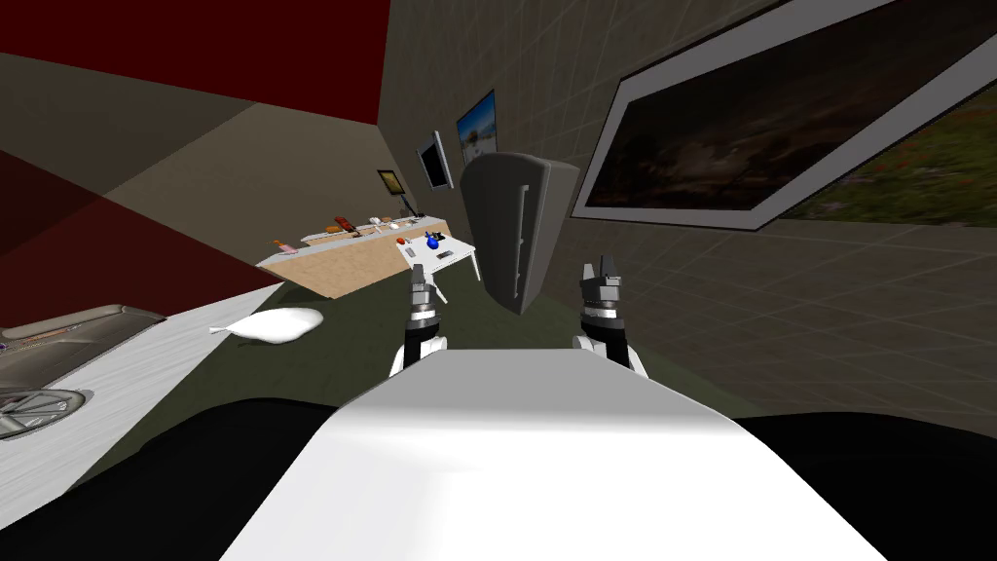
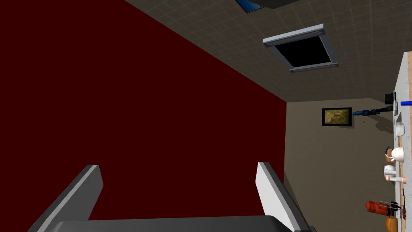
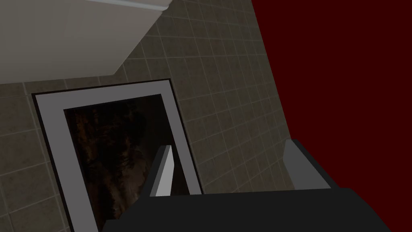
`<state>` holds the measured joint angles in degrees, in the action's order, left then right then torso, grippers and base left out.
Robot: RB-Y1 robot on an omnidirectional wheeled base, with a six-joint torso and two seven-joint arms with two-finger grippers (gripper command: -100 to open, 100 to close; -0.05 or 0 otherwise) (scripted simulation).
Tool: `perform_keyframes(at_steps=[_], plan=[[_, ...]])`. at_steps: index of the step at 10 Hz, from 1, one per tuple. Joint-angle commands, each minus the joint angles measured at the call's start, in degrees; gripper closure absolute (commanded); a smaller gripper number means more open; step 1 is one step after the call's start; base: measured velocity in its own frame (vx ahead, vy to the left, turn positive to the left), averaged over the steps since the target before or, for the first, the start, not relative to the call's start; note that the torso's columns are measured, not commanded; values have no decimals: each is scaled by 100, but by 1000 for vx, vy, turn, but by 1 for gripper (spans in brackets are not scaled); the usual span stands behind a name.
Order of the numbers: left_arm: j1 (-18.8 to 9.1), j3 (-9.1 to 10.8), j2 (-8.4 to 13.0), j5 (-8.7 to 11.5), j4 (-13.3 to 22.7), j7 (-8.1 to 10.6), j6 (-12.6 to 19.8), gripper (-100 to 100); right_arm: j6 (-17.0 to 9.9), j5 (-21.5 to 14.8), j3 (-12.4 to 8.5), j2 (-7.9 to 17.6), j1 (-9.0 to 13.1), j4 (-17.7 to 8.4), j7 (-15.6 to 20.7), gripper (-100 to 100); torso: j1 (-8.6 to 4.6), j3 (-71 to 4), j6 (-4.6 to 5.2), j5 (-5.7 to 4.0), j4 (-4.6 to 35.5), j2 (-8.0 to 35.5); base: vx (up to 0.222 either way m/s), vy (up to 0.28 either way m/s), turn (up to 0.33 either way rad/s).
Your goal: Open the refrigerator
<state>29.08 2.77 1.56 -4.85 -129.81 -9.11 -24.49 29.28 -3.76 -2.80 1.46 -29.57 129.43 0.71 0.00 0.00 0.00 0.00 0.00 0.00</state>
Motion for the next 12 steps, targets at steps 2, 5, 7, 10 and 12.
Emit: perform_keyframes(at_steps=[2,5,7,10,12], plan=[[0,0,0,0,0,0,0,0,0,0,0,0,0,0,0,0,0,-1200,0,0,600,597,0,0,0],[0,0,0,0,-1,0,0,0,0,0,0,0,0,1,0,0,0,-3692,0,0,1846,1845,0,0,0],[0,0,0,0,-1,0,-1,0,1,0,0,0,0,2,0,0,0,-5381,0,0,2691,2693,0,0,0],[0,0,0,0,-2,0,-1,0,-53,-114,5,163,12,-41,-3,-100,0,-7919,0,0,3960,3962,5,1,7],[1,0,0,0,1,0,0,0,-183,-381,18,371,38,-141,-11,-100,3,-8429,0,1,4204,4203,27,15,28]])
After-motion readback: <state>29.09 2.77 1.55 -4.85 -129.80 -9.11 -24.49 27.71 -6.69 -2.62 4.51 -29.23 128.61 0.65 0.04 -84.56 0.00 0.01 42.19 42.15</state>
